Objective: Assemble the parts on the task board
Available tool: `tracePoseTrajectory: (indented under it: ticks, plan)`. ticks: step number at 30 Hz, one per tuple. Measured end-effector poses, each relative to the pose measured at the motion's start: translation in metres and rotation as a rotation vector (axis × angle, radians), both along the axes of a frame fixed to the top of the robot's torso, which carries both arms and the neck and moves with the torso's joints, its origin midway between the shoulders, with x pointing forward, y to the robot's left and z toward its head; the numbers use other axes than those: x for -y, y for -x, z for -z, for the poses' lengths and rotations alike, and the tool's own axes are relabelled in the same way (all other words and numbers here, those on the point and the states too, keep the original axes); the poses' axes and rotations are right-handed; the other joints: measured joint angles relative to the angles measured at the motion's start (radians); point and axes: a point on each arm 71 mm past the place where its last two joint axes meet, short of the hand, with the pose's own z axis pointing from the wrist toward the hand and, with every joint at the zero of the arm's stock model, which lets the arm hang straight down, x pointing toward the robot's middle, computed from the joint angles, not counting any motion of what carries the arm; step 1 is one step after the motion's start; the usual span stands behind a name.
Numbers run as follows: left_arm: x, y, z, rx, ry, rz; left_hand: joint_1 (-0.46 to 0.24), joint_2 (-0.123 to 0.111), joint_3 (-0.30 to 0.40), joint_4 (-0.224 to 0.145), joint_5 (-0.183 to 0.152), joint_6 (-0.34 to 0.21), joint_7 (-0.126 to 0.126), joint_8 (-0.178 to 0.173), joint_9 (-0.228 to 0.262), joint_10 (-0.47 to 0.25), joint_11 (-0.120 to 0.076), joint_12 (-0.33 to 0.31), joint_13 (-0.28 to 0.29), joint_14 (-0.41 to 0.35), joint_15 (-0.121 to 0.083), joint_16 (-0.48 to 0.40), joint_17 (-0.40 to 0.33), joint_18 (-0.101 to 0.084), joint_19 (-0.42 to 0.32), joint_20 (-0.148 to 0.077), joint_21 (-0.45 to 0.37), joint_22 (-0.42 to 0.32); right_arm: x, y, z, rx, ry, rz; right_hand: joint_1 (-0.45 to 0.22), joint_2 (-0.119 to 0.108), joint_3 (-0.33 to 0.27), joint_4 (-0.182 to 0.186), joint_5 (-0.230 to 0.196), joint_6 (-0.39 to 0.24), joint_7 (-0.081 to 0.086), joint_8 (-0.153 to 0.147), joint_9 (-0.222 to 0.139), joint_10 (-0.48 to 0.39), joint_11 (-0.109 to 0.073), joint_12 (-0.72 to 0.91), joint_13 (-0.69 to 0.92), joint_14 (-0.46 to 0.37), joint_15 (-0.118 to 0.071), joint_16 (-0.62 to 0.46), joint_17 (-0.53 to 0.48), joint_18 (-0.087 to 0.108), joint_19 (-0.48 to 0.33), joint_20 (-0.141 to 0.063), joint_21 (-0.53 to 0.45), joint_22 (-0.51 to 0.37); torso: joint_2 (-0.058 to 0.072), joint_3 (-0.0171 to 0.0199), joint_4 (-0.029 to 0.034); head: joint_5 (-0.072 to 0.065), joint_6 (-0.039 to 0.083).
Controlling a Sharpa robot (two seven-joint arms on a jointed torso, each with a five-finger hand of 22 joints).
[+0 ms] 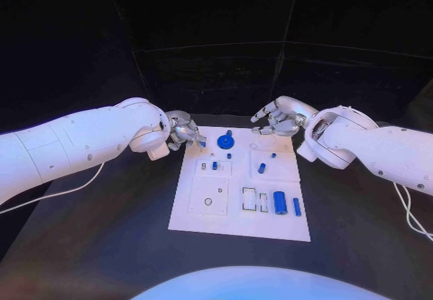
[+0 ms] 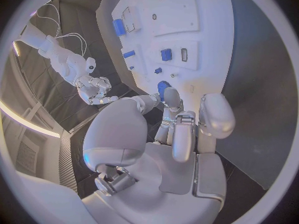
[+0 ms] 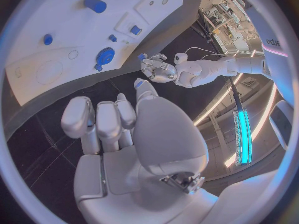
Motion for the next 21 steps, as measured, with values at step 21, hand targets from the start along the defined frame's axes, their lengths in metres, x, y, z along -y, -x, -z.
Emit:
tracePoseTrajectory:
  ticks: [21]
  plan:
    - [0.001,0.028,0.028,0.136,-0.031,-0.025,-0.014,-0.041,-0.007,-0.007,0.108,0.061,-0.011,-0.017,-0.043,0.071,-0.01,0.012,0.07,0.003,-0.011,0.0,0.0,0.0,0.011,-0.011,0.008,0.012,0.0,0.0,0.0,-0.001,0.001,0.001,0.0,0.0,0.0,0.0,0.005,0.0,0.0,0.0,0.0,0.0,0.0,0.0,-0.001,0.0,0.0,0.0,0.0,0.0,0.0,0.0,0.0,-0.001,0.0,0.0008,-0.0005,0.0,-0.006]
